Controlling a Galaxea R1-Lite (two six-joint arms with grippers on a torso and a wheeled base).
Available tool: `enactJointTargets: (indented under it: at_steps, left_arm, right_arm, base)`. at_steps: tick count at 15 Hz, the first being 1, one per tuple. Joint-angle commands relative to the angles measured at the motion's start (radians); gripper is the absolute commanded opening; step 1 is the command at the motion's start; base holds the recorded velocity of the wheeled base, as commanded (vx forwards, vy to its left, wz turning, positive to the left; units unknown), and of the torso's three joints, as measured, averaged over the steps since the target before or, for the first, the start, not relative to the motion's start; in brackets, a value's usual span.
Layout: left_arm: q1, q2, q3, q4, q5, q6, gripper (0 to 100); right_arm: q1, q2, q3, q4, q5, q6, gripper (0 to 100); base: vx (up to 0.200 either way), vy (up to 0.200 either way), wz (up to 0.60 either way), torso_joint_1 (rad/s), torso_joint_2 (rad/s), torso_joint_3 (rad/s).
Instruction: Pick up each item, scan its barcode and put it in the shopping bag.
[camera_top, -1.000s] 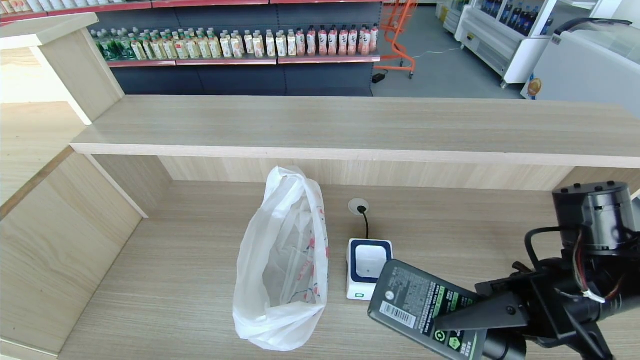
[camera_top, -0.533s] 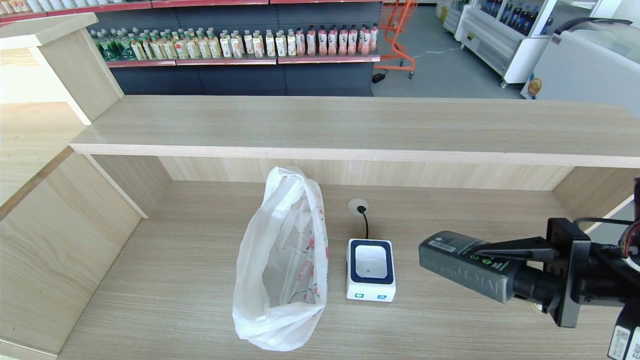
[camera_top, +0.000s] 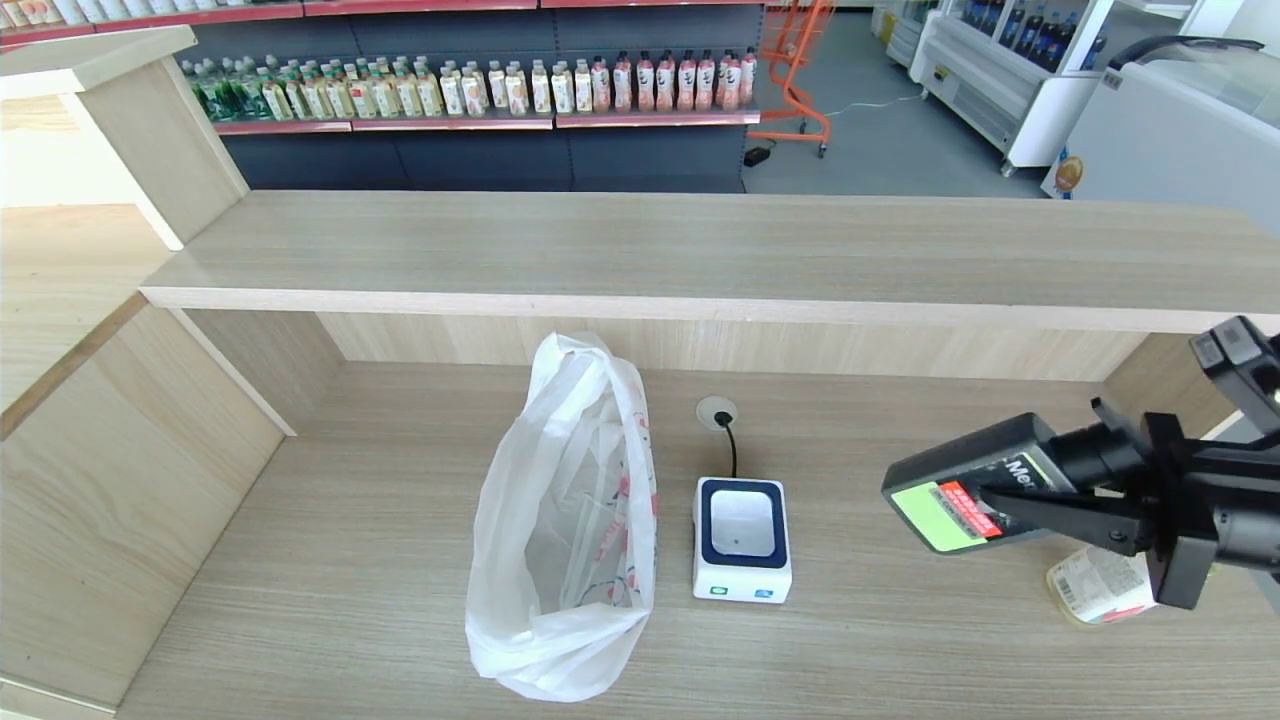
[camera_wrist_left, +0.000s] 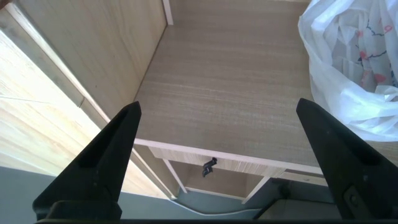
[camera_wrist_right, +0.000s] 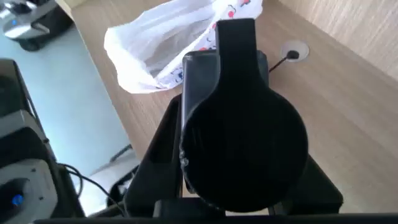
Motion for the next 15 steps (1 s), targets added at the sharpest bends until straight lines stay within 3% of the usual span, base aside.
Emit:
enactJointTargets:
  at_steps: [1,4,9,11,15]
  left_arm:
    - [0.000,0.000,0.000,0.000,0.001,0.000,100]
    - [0.000,0.000,0.000,0.000,0.001,0.000,100]
    - [0.000,0.000,0.000,0.000,0.001,0.000,100]
    - [0.000,0.000,0.000,0.000,0.001,0.000,100]
    - [0.000,0.000,0.000,0.000,0.001,0.000,100]
  right_arm:
    - [0.072,0.148,-0.026,-0.082,-0.207,0.451,0]
    - [0.159,0.241,-0.030,-0.103,-0.252,0.664,0]
    - [0.228,0.344,-0.029,-0.103,-0.258,0.732,0]
    - [0.263,0.393,-0.050,-0.109,-0.306,0.730,0]
    - [0.306,0.487,-0.067,-0.195,-0.336,0.730,0]
  base:
    - [0.000,0.000,0.00,0.000,0.00,0.000]
    - [0.000,0.000,0.00,0.000,0.00,0.000]
    - [0.000,0.000,0.00,0.000,0.00,0.000]
    - [0.000,0.000,0.00,0.000,0.00,0.000]
    - [0.000,0.000,0.00,0.000,0.00,0.000]
